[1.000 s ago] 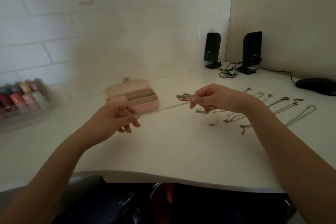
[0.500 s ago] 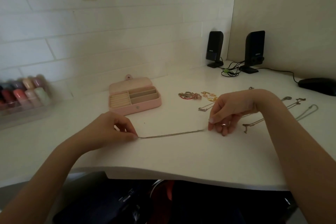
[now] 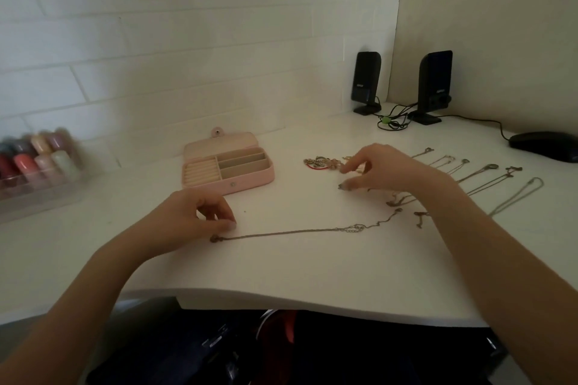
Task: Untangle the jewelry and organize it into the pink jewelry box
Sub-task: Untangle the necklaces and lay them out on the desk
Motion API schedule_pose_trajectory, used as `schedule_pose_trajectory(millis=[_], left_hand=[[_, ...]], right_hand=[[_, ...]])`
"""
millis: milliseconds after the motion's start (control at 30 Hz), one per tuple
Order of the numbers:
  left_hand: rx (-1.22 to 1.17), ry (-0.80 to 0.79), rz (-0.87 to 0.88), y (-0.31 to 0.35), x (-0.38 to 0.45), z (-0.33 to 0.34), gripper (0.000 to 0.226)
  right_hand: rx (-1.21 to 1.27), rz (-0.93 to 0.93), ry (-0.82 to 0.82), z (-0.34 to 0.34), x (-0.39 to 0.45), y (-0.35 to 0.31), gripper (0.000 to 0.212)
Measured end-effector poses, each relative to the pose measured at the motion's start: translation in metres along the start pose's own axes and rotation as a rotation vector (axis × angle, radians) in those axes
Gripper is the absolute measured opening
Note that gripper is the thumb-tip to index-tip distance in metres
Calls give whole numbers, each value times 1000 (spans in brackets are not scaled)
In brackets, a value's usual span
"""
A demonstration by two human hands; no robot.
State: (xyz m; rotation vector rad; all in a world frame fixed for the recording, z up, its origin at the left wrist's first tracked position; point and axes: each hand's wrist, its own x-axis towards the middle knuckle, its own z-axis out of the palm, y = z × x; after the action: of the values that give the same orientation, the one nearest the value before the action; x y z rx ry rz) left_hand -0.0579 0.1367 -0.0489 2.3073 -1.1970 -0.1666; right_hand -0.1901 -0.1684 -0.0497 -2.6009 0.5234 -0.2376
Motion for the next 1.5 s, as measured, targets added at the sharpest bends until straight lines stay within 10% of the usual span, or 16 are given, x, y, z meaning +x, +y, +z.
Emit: schedule_pose_trajectory(millis=[467,767,1067,1267,1500], left_hand=[[-156,93,155,34,29,36,10],[-657,-15,117,78,82,75,37],[-917,73,48,78,94,74,26],[-884,138,10,55,88,55,25],[-578,219,-10,18,54,18,20]], right_hand=[[-157,-166,24,22,3,-16,14],[1083,-228,94,-8,-19,-53,4],[1498,-61,544,-25,-16,-35,8],[1443,173,573,-22,-8,-15,29],[760,278,44,-15,-9,-14,14]])
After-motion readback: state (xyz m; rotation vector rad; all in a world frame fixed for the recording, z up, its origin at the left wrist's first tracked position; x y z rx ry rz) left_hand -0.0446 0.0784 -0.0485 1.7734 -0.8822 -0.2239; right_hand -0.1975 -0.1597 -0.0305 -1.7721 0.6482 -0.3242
